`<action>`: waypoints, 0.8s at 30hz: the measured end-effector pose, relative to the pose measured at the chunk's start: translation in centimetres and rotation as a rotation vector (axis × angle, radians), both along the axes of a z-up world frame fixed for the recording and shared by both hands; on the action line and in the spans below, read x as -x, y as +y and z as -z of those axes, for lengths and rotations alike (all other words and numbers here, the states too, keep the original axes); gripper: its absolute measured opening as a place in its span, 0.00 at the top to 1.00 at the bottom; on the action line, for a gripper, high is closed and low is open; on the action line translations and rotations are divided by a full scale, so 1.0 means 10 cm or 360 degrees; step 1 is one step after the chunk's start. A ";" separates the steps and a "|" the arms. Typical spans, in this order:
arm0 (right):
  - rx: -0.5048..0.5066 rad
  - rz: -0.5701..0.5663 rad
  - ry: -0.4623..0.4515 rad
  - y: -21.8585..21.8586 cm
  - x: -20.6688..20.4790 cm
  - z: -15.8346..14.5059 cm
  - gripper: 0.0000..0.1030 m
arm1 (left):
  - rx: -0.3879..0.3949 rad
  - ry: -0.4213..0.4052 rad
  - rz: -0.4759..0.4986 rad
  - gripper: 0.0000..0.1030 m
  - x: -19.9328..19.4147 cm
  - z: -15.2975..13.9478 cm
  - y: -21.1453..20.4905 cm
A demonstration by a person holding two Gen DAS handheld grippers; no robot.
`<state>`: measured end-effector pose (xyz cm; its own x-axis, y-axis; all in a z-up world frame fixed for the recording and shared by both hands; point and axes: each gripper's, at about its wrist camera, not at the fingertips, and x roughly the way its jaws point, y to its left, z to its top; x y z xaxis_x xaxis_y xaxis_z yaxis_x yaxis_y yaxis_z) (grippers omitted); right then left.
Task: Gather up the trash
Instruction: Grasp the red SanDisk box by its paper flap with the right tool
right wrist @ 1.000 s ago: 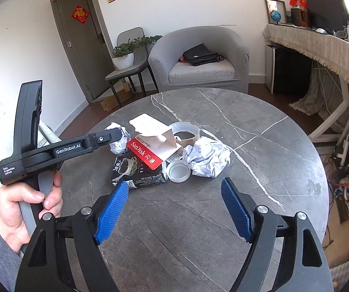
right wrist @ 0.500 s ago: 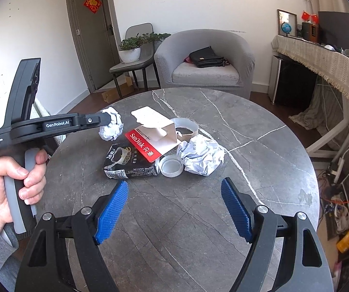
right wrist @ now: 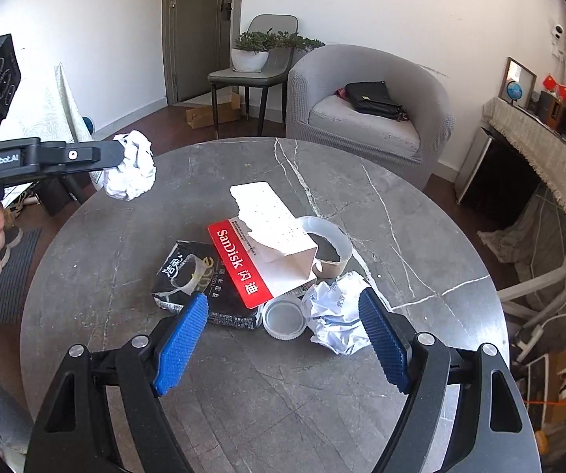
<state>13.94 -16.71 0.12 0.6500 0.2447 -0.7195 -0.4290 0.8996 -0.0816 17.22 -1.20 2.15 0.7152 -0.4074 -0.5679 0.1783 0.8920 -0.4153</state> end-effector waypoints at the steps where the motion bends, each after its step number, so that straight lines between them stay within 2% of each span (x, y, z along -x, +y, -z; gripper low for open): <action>1: 0.0002 0.0002 -0.0003 0.00 -0.04 0.01 0.25 | -0.0006 0.0003 -0.0001 0.66 0.00 0.01 0.00; 5: -0.0017 0.0005 -0.0003 -0.01 -0.19 0.04 0.41 | -0.0036 0.0007 0.0004 0.66 0.01 0.01 0.01; 10: -0.0042 -0.0004 0.0010 0.02 -0.33 0.06 0.55 | -0.0054 0.0010 0.0005 0.66 0.00 0.02 0.04; 16: 0.0006 -0.0099 -0.0023 0.15 -0.37 0.10 0.62 | -0.0064 0.0012 -0.0009 0.66 0.00 0.01 0.13; 18: 0.0000 -0.0108 -0.0025 0.16 -0.42 0.10 0.74 | -0.0057 0.0017 -0.0023 0.66 0.01 0.00 0.15; 24: 0.0011 -0.0110 -0.0053 0.20 -0.44 0.08 0.92 | -0.0080 0.0023 -0.0037 0.66 0.05 0.01 0.24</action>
<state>18.32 -14.76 -0.70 0.6555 0.2849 -0.6994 -0.4869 0.8673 -0.1030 16.74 1.21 2.09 0.7157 -0.3614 -0.5976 0.1515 0.9156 -0.3724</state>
